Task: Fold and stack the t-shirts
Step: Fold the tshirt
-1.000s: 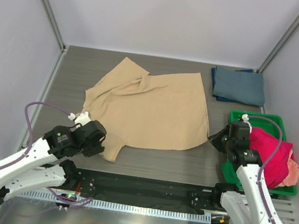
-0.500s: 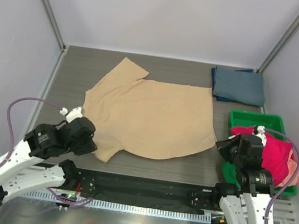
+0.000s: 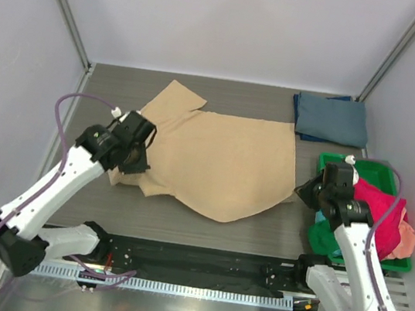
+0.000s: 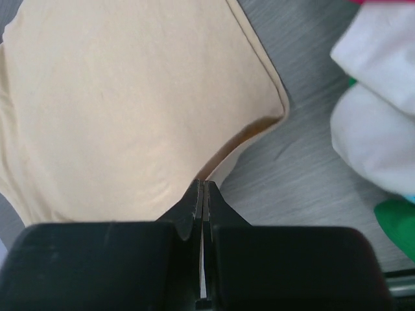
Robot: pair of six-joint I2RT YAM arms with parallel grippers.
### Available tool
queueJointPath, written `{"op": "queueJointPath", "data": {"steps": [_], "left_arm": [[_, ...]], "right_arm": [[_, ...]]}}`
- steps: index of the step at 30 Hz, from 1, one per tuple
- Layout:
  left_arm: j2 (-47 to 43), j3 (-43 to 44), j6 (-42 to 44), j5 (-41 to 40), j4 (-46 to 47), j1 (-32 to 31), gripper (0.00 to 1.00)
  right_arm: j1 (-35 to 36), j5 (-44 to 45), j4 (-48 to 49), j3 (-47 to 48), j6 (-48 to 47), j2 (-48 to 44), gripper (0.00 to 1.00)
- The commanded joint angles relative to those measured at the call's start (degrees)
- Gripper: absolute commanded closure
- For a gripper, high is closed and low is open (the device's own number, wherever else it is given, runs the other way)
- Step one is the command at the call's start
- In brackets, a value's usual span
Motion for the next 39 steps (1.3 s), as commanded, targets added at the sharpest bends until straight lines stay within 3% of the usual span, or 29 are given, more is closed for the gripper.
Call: {"op": "queueJointPath", "data": {"steps": [1,10,20,21,24,25,26,27,30,31,32,33,37,39], "left_arm": [[5.2,5.3,12.6,4.2,6.0,6.6,1.00],[24.5,17.5,24.1,7.1,8.7,15.3,1.00],[41.5,28.6,27.9,6.6,7.3,19.6,0.98],[44.4,30.9,28.0,6.2,7.1,19.9,0.95],[50.0,37.3,27.0,5.3,4.9,21.1,0.68],[50.8,38.8,26.7,5.4,4.1,21.5,0.48],[50.9,39.6,25.8,5.3,3.2,21.6,0.42],[49.4,39.2,25.0,4.8,3.2,21.6,0.34],[43.7,33.9,20.8,3.4,6.6,21.6,0.26],[39.5,29.0,18.8,2.4,7.5,21.6,0.25],[31.1,17.3,14.2,2.5,13.4,21.6,0.25],[31.1,17.2,14.2,2.9,13.5,21.6,0.25],[17.2,-3.1,3.6,6.0,22.4,22.0,0.24],[9.2,-13.6,0.7,6.3,28.2,22.0,0.18]], "right_arm": [[-0.2,1.8,9.6,4.8,-1.0,6.2,0.99],[-2.5,6.2,18.5,9.3,-1.4,23.2,0.99],[-6.0,4.7,25.1,12.2,-0.5,36.9,0.99],[-6.2,4.9,25.3,12.5,-0.5,37.9,0.99],[-6.6,4.3,26.0,14.4,-0.6,42.5,0.98],[-7.1,3.5,26.0,16.1,-1.3,44.0,0.87],[-7.2,1.3,25.9,17.1,-1.8,46.1,0.53],[-7.4,0.9,25.4,18.8,-2.1,46.8,0.37],[-7.7,1.2,24.5,19.4,-3.0,44.8,0.01],[-7.7,1.1,24.2,18.3,-3.2,43.8,0.00],[-7.7,0.1,24.2,15.0,-3.5,39.3,0.00],[-7.7,-0.4,24.2,15.0,-3.6,37.6,0.00],[-7.6,-5.9,24.2,5.0,-3.6,29.7,0.00],[-7.6,-8.5,24.7,1.6,-3.7,27.3,0.00]]}}
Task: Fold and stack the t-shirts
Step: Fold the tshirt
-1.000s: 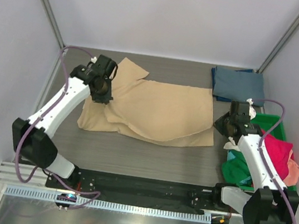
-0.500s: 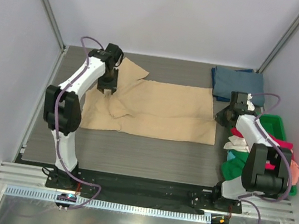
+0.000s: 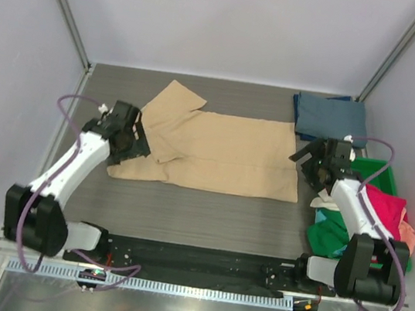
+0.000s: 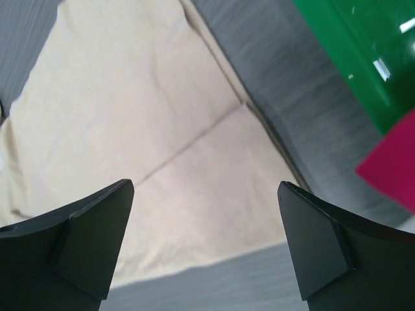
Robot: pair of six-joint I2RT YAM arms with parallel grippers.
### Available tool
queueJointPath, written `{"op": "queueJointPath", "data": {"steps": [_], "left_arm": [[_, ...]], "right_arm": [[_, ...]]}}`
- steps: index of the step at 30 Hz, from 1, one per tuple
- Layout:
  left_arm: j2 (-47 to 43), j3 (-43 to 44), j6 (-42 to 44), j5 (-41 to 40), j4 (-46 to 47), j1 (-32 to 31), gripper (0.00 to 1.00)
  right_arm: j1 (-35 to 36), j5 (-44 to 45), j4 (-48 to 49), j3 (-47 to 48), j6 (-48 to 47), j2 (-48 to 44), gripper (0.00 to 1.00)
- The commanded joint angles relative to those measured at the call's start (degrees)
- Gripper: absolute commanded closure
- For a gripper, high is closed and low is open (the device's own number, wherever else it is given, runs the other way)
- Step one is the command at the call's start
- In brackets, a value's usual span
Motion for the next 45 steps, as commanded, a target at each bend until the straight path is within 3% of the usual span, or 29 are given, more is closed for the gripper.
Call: {"op": "queueJointPath", "data": {"steps": [1,5,13,21,27,31,32,33,34,35,36,37,39,45], "left_arm": [[-9.0,-12.8,-10.7,0.7,12.5,0.5,0.13],[-16.6,-22.5,-16.5,-0.9,16.5,1.3,0.06],[-21.1,-31.4,-19.5,-0.5,20.4,5.7,0.07],[-19.3,-32.1,-19.7,-6.5,22.5,6.2,0.07],[-13.1,-32.6,-18.5,-5.2,27.7,10.7,0.12],[-7.9,-32.1,-18.5,-2.2,32.1,15.1,0.19],[-6.8,-31.9,-18.4,-1.1,32.8,15.5,0.23],[-6.1,-31.8,-18.3,-0.5,33.5,15.9,0.35],[-4.6,-31.3,-18.3,-0.1,34.8,16.6,0.42],[-4.0,-31.0,-18.1,0.2,35.2,16.8,0.49],[-3.4,-30.5,-17.5,0.6,35.7,16.9,0.68],[-2.7,-29.2,-17.2,0.6,35.8,16.9,0.80],[-2.8,-27.9,-16.6,0.7,35.2,17.3,1.00],[-12.5,-22.6,-16.5,-0.1,25.9,20.0,1.00]], "right_arm": [[-0.1,-7.4,0.6,-6.8,-1.5,-5.3,0.00],[-0.1,-9.9,0.6,-12.0,-2.3,-8.4,0.00],[-0.1,-14.0,4.1,-17.7,-1.3,-6.1,0.00],[-0.7,-13.1,9.5,-18.6,-1.0,1.3,0.00],[-2.6,-11.8,11.2,-17.2,-2.0,4.5,0.03],[-3.1,-12.1,12.8,-17.2,-1.9,5.9,0.21],[-3.2,-12.0,12.9,-17.2,-1.9,6.1,0.32],[-3.2,-12.0,13.2,-17.4,-1.8,6.0,0.40],[-3.2,-11.9,13.2,-17.8,-1.8,5.8,0.59],[-3.2,-11.7,13.2,-17.9,-1.8,5.6,0.67],[-3.1,-11.6,13.2,-18.4,-1.8,4.8,0.74],[-3.2,-11.7,13.2,-18.6,-1.7,4.2,0.87],[-3.2,-12.0,12.3,-18.5,-1.5,2.6,0.94],[-3.2,-11.0,4.0,-13.5,-1.9,-3.6,0.99]]}}
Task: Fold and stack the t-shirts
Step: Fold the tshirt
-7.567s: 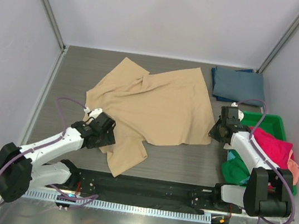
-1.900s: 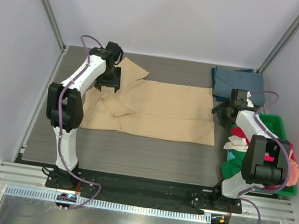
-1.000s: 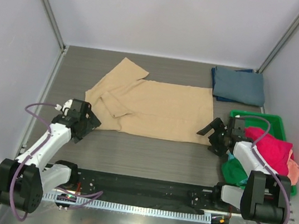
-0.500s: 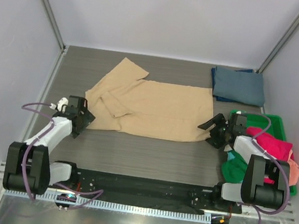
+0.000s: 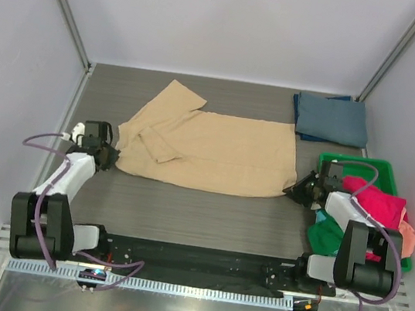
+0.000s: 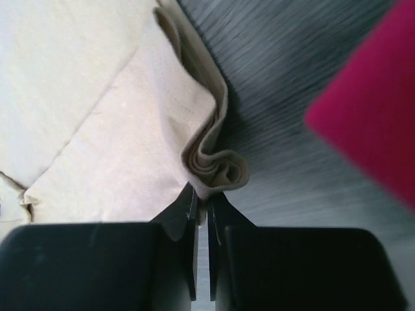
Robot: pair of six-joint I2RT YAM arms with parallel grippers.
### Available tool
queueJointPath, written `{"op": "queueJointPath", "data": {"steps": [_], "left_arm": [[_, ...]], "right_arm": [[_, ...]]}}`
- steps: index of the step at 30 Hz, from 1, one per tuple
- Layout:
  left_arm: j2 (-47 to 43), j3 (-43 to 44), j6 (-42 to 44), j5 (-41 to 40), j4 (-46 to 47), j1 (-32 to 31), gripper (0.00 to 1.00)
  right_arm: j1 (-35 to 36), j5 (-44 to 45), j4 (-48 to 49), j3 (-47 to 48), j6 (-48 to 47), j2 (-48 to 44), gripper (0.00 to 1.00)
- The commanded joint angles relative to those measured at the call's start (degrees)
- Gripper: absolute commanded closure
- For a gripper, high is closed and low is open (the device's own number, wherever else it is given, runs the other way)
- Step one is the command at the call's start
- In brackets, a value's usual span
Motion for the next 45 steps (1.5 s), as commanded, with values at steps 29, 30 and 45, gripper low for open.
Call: {"op": "queueJointPath", "data": {"steps": [29,30,45], "left_arm": [[-26.6,5.5,3.0,4.8,-17.1,4.8,0.22],[-24.5,6.8,3.9,5.5,-16.0,4.8,0.22],[15.7,35.5,14.4,14.0,1.2,1.8,0.25]], "right_arm": [[0.4,-0.2,-16.6,4.4,1.0,-25.9,0.06],[0.6,-0.7,-16.1,4.9,1.2,-25.3,0.05],[14.5,2.4,-9.8,19.5,-2.3,-7.1,0.05]]}}
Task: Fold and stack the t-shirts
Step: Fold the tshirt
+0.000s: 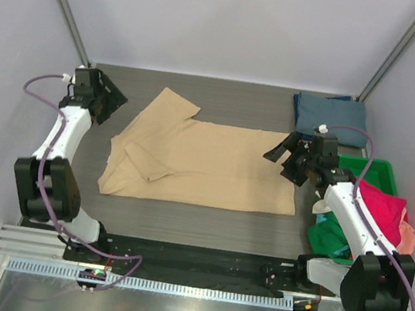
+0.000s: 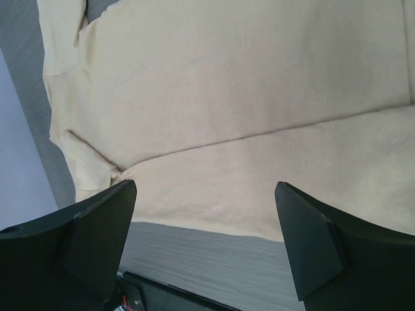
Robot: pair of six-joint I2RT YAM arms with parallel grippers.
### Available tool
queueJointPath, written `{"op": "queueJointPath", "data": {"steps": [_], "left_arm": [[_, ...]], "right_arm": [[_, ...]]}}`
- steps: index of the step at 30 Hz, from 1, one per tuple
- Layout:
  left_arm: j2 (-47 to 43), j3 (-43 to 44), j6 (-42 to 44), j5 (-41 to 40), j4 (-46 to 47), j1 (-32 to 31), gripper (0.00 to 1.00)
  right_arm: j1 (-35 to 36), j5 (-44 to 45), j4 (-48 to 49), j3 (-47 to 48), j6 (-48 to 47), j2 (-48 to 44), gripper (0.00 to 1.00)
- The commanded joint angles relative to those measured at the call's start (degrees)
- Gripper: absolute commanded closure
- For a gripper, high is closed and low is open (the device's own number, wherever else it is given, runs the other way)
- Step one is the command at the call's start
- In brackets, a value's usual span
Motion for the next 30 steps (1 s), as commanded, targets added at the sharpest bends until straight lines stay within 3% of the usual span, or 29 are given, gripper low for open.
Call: {"op": "queueJointPath", "data": {"steps": [1,8,16,22,30], "left_arm": [[8.7,7.4,5.2,4.2,5.9,-1.5,0.25],[30.1,29.2,12.2,9.8,6.0,-5.1,0.26],[49.8,50.2,15.3,14.5,4.1,-7.5,0.26],[65.3,71.6,14.3,12.7,-5.0,-10.8,0.26],[67.6,70.2,10.0,4.1,-7.8,-12.2,0.33]], "right_arm": [[0.6,1.0,3.8,2.7,-3.0,3.5,0.05],[1.1,-5.1,10.9,0.4,-5.5,7.1,0.06],[2.0,-7.2,11.1,-1.1,-9.2,6.6,0.05],[2.2,-8.1,11.0,-2.1,-10.5,7.2,0.05],[2.2,-8.9,10.9,-2.0,-11.0,8.3,0.05]]}}
